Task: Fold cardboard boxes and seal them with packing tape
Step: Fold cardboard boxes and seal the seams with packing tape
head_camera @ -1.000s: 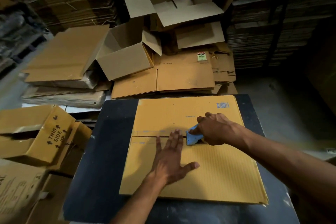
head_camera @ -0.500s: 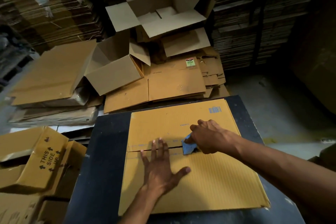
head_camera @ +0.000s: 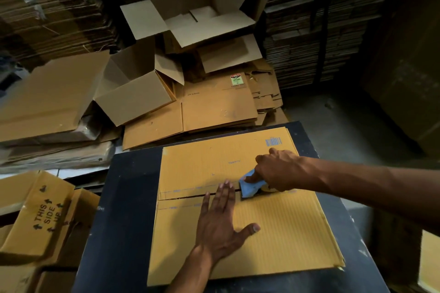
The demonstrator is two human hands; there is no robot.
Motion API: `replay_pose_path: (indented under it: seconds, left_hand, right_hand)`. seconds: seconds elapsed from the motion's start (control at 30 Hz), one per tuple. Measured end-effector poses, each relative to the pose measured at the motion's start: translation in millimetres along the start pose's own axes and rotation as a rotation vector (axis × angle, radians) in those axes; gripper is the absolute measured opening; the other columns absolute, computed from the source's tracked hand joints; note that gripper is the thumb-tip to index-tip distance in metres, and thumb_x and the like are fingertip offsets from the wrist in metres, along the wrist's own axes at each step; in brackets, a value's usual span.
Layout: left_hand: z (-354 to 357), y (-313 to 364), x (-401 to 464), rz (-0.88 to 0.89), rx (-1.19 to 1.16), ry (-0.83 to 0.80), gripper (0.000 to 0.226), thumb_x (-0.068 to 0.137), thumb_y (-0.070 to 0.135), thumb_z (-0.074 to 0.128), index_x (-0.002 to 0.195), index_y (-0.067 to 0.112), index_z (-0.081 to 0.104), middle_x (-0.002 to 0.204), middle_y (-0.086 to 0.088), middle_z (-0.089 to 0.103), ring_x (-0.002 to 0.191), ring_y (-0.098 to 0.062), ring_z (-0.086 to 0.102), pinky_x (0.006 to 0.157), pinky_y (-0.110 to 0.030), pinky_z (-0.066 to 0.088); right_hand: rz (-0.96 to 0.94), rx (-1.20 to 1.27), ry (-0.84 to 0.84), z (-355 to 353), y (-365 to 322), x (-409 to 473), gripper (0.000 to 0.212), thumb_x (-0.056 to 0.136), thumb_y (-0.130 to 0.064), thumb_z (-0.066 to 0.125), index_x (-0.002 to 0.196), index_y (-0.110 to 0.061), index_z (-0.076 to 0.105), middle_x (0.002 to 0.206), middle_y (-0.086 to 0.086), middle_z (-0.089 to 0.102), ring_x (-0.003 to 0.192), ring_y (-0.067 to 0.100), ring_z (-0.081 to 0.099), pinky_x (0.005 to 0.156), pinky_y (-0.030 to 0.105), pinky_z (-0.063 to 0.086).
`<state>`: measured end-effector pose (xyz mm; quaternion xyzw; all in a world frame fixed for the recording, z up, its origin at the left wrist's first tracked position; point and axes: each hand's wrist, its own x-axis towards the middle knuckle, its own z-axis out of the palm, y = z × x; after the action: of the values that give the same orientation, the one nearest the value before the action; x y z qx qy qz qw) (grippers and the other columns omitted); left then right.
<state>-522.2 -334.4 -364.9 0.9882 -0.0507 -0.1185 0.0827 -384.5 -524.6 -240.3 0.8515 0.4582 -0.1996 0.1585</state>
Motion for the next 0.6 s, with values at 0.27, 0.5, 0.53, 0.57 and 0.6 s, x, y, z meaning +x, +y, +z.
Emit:
replay_pose_path:
  seconds: [0.27, 0.5, 0.53, 0.57, 0.6]
  left_hand:
    - [0, 2, -1, -0.004, -0.006, -0.013, 0.115, 0.081, 0.099, 0.013, 0.161, 0.023, -0.023, 0.165, 0.009, -0.035, 0.151, -0.005, -0.032, 0.127, -0.045, -0.013]
    - [0, 10, 4, -0.062, 0.016, -0.038, 0.120, 0.075, 0.102, 0.005, 0.160, 0.022, -0.024, 0.164, 0.007, -0.036, 0.150, -0.009, -0.036, 0.126, -0.049, -0.012]
    - [0, 12, 5, -0.077, 0.029, -0.041, 0.122, 0.074, 0.103, 0.005, 0.160, 0.021, -0.023, 0.164, 0.006, -0.036, 0.150, -0.011, -0.036, 0.126, -0.050, -0.014]
    - [-1, 16, 5, -0.091, 0.052, -0.045, 0.124, 0.073, 0.103, 0.004, 0.161, 0.019, -0.022, 0.165, 0.004, -0.035, 0.151, -0.013, -0.036, 0.125, -0.052, -0.016]
    - [-3, 20, 6, -0.095, 0.081, -0.047, 0.126, 0.073, 0.103, 0.003, 0.161, 0.016, -0.020, 0.166, 0.000, -0.033, 0.151, -0.015, -0.036, 0.124, -0.054, -0.018]
  right_hand:
    - [0.062, -0.026, 0.003, 10, 21, -26, 0.070, 0.103, -0.033, 0.059, 0.159, -0.050, 0.021, 0.131, 0.009, 0.050, 0.116, 0.031, 0.053, 0.071, 0.034, 0.042]
    - [0.154, -0.106, -0.055, 40, 44, -53, 0.070, 0.100, -0.045, 0.061, 0.157, -0.053, 0.020, 0.132, 0.009, 0.053, 0.123, 0.034, 0.055, 0.094, 0.046, 0.049]
    - [0.167, -0.118, -0.052, 42, 40, -49, 0.068, 0.101, -0.044, 0.060, 0.157, -0.052, 0.022, 0.132, 0.011, 0.052, 0.122, 0.037, 0.054, 0.096, 0.049, 0.049]
    - [0.175, -0.117, -0.040, 43, 37, -45, 0.063, 0.102, -0.043, 0.058, 0.156, -0.051, 0.027, 0.131, 0.013, 0.052, 0.120, 0.038, 0.055, 0.096, 0.051, 0.049]
    - [0.177, -0.110, -0.014, 43, 35, -42, 0.059, 0.102, -0.043, 0.057, 0.155, -0.048, 0.032, 0.129, 0.014, 0.054, 0.117, 0.038, 0.057, 0.094, 0.051, 0.051]
